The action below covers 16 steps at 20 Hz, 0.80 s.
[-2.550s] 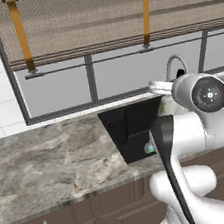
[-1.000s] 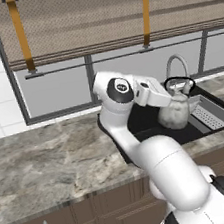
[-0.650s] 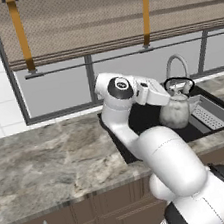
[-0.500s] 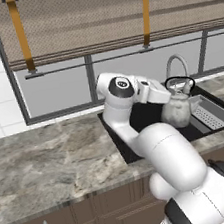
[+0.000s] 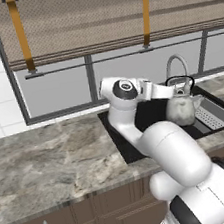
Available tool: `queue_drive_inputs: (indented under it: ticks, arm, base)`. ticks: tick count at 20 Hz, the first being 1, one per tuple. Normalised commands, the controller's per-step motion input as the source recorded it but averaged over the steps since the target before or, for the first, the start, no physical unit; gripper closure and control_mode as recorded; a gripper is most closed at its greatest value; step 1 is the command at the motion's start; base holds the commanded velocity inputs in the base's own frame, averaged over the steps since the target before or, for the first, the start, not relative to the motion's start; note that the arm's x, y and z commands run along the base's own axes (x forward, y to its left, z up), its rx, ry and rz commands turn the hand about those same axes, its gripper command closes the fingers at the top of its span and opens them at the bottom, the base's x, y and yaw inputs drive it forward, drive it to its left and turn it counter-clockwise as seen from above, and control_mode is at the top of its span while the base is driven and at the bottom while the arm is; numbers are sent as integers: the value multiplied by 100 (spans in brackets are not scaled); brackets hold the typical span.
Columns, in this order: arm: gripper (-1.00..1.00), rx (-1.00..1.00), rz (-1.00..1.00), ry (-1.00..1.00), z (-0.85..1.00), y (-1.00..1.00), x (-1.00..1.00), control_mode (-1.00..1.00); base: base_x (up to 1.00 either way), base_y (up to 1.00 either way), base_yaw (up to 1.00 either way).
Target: Open the cabinet, pick the kettle from the cabinet, and place it in the sink.
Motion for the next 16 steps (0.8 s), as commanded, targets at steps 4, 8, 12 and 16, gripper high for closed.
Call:
queue_drive_inputs:
  ticks: [4,8,12,16]
  arm:
    - [100,2,17,2,-18,-19,9,-100]
    - [100,7,17,0,-19,-19,8,-100]
    - [100,15,15,0,-23,-4,11,-100]
    - [100,12,5,0,-16,0,27,-100]
  base:
    - [0,0,0]
    - [0,0,0]
    - [0,0,0]
    - [0,0,0]
